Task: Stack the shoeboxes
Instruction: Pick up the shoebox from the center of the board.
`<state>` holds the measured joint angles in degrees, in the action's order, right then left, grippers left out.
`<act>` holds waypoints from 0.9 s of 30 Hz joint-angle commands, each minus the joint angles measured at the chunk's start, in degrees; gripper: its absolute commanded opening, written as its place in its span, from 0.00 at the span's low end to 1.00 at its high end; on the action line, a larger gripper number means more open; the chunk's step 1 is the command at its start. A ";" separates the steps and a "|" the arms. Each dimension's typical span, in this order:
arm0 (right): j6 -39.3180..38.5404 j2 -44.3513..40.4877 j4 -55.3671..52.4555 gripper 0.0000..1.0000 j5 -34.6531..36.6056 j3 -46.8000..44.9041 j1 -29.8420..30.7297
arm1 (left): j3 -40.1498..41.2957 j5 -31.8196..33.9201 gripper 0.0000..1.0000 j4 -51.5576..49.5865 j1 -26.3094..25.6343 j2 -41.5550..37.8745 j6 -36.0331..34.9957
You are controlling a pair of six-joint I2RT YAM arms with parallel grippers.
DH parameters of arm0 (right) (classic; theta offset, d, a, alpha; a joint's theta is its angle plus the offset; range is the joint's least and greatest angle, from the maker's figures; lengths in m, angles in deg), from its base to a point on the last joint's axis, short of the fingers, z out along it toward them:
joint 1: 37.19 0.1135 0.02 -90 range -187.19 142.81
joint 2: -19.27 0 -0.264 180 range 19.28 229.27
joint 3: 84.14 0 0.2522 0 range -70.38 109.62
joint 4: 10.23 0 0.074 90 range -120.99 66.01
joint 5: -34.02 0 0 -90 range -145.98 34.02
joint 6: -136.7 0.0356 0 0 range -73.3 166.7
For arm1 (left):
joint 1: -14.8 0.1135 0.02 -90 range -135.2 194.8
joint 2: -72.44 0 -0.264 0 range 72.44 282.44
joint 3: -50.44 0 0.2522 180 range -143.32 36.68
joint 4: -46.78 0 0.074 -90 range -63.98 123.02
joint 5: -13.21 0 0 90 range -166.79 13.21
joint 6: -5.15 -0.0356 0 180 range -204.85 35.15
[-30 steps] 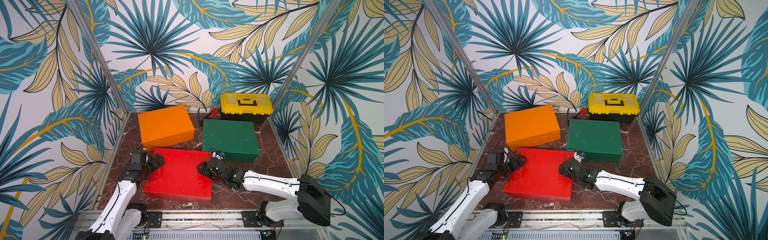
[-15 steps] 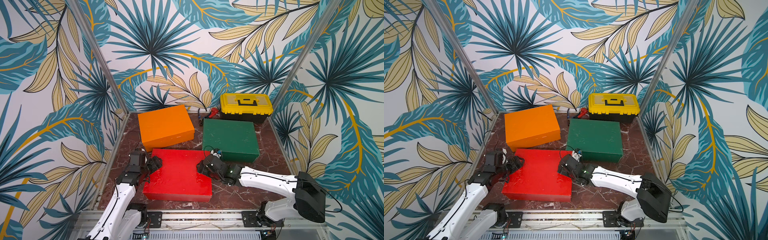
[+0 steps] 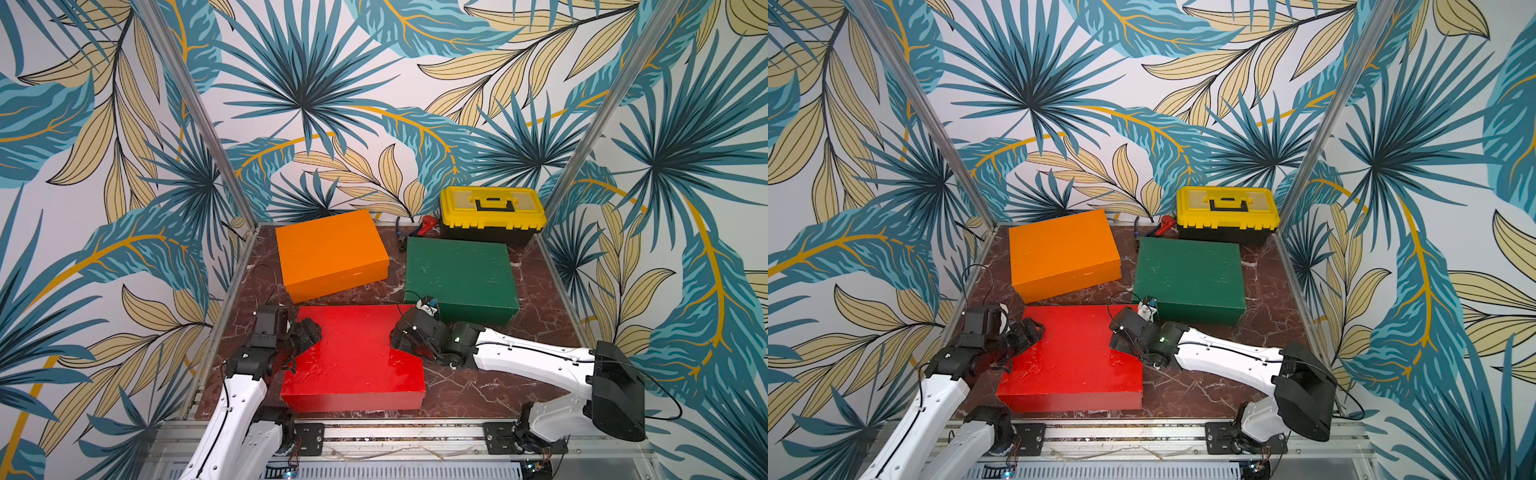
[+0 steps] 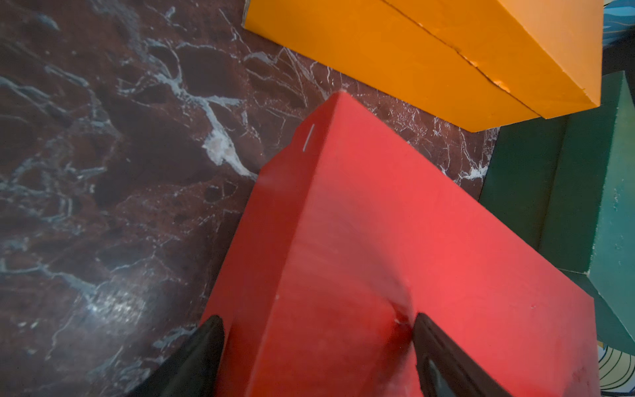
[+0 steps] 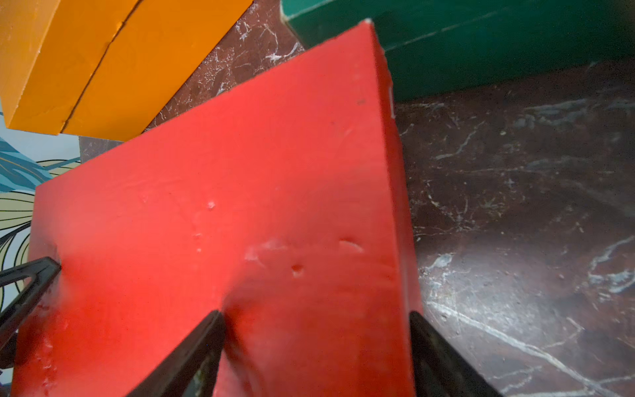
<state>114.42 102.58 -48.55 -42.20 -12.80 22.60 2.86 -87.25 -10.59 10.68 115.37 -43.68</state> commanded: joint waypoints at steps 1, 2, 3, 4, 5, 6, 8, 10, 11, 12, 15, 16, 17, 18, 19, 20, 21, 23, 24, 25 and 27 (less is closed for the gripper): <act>-3.34 0.14 12.72 0.81 -14.61 4.09 6.18 | -3.78 -18.01 0.86 -2.95 -3.00 -1.51 4.36; -3.22 0.25 12.89 0.81 -14.90 4.32 6.42 | -4.03 -18.19 0.86 -3.20 -3.00 -2.09 4.51; -3.21 0.25 12.91 0.81 -14.97 4.53 6.60 | -4.35 -18.28 0.86 -3.54 -3.00 -2.56 4.54; -3.21 0.36 12.88 0.81 -14.97 4.80 6.93 | -4.72 -18.24 0.86 -3.98 -3.00 -3.04 4.62; -3.21 0.32 12.75 0.81 -14.85 5.19 7.23 | -5.20 -18.28 0.86 -4.47 -3.00 -3.51 4.62; -3.30 0.28 12.66 0.81 -14.61 5.49 7.47 | -5.53 -18.33 0.86 -4.90 -3.00 -3.84 4.54; -3.62 -0.22 12.62 0.81 -13.82 6.34 8.19 | -6.44 -18.52 0.86 -5.80 -3.00 -4.69 4.39; -4.04 -0.83 10.12 0.81 -13.01 7.11 8.97 | -7.02 -18.82 0.86 -6.30 -3.00 -5.37 4.27; -4.17 -1.19 9.62 0.81 -12.64 7.43 9.29 | -7.21 -18.86 0.86 -6.38 -3.00 -5.86 4.35; -4.18 -1.45 9.45 0.81 -12.36 7.59 9.47 | -7.34 -18.82 0.86 -6.39 -3.00 -6.27 4.51; -4.35 -2.35 9.36 0.81 -11.75 7.63 9.78 | -8.24 -18.43 0.86 -6.38 -3.00 -7.52 4.97; -4.52 -2.60 9.21 0.81 -11.44 7.84 9.82 | -8.89 -18.50 0.86 -6.39 -3.00 -7.78 5.06; -4.70 -2.78 8.92 0.81 -11.20 8.13 9.86 | -9.53 -18.86 0.86 -6.39 -3.00 -7.93 5.06; -4.89 -2.80 8.75 0.81 -11.06 8.47 9.87 | -10.20 -19.07 0.86 -6.44 -2.99 -8.03 5.14; -5.16 -2.81 8.55 0.81 -11.05 8.95 9.88 | -11.04 -19.33 0.86 -6.48 -3.00 -8.05 5.24; -5.48 -2.72 8.33 0.81 -10.95 9.52 9.89 | -11.68 -19.35 0.86 -6.61 -3.00 -8.07 5.33; -5.74 -2.56 7.89 0.81 -10.88 10.29 9.87 | -12.57 -19.01 0.86 -6.66 -3.00 -8.01 5.42; -6.60 -1.98 7.48 0.82 -10.66 11.89 9.89 | -13.78 -17.94 0.86 -6.66 -2.99 -7.64 5.74; -7.30 -1.56 7.90 0.83 -10.92 12.51 9.80 | -14.54 -17.57 0.86 -6.78 -3.00 -7.24 5.73; -7.74 -1.11 8.73 0.83 -10.92 12.81 9.70 | -15.27 -17.41 0.86 -6.83 -3.00 -6.64 5.68; -8.01 -0.14 8.28 0.83 -11.00 14.34 9.25 | -16.33 -17.10 0.86 -6.75 -3.00 -5.25 5.60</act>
<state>110.66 99.24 -57.64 -35.55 -2.27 26.71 -8.73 -86.17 -22.44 10.59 108.93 -43.88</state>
